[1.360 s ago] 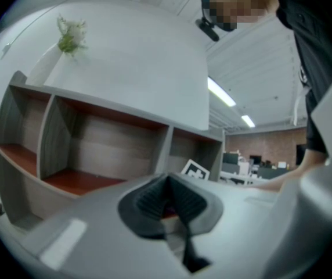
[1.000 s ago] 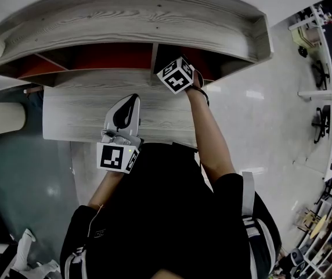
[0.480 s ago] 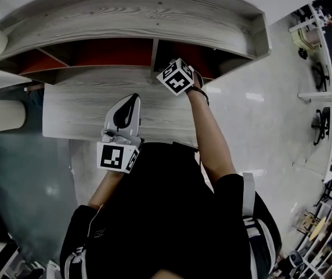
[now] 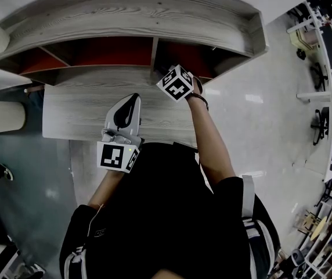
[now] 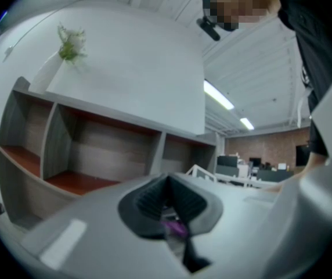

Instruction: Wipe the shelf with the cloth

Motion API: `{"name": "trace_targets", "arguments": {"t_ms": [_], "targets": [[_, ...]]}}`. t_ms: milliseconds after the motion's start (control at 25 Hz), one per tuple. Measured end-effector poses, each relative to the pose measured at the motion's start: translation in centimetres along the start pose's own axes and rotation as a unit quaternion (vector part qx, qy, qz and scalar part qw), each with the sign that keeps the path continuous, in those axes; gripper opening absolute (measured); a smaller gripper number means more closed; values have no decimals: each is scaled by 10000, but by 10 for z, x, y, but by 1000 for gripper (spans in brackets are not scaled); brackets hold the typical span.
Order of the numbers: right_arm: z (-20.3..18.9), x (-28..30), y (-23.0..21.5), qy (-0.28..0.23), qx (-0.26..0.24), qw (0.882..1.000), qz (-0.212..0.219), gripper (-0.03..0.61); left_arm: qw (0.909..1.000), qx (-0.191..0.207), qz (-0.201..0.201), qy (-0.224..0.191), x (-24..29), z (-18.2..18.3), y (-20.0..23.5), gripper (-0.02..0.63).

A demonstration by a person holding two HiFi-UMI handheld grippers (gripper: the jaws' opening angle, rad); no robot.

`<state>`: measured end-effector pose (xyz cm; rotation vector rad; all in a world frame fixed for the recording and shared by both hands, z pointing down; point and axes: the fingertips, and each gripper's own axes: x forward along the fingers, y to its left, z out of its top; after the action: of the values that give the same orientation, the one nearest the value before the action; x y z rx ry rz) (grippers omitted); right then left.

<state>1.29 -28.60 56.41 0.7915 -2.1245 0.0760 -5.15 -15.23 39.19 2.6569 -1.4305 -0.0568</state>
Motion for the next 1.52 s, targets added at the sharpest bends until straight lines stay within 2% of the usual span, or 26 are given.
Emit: {"name": "trace_targets", "arguments": {"t_ms": [240, 520, 760, 1000, 1240, 1520], "targets": [[-9, -16, 15, -124, 476, 9986, 177, 48, 10000, 5, -49, -9, -1, 1, -4, 2], [-15, -37, 34, -345, 896, 9953, -110, 49, 9999, -29, -105, 3, -3, -1, -7, 2], [-21, -59, 49, -818, 1585, 9835, -293, 49, 9998, -27, -210, 4, -2, -2, -14, 2], [-7, -97, 46, -1398, 1960, 9689, -572, 49, 9996, -15, -271, -3, 0, -1, -16, 2], [8, -145, 34, -2060, 2279, 9454, -1091, 49, 9995, -1, -323, -11, 3, 1, -18, 2], [15, -188, 26, -2559, 2457, 9210, -1610, 49, 9994, 29, -340, -25, 8, 2, -20, 2]]}}
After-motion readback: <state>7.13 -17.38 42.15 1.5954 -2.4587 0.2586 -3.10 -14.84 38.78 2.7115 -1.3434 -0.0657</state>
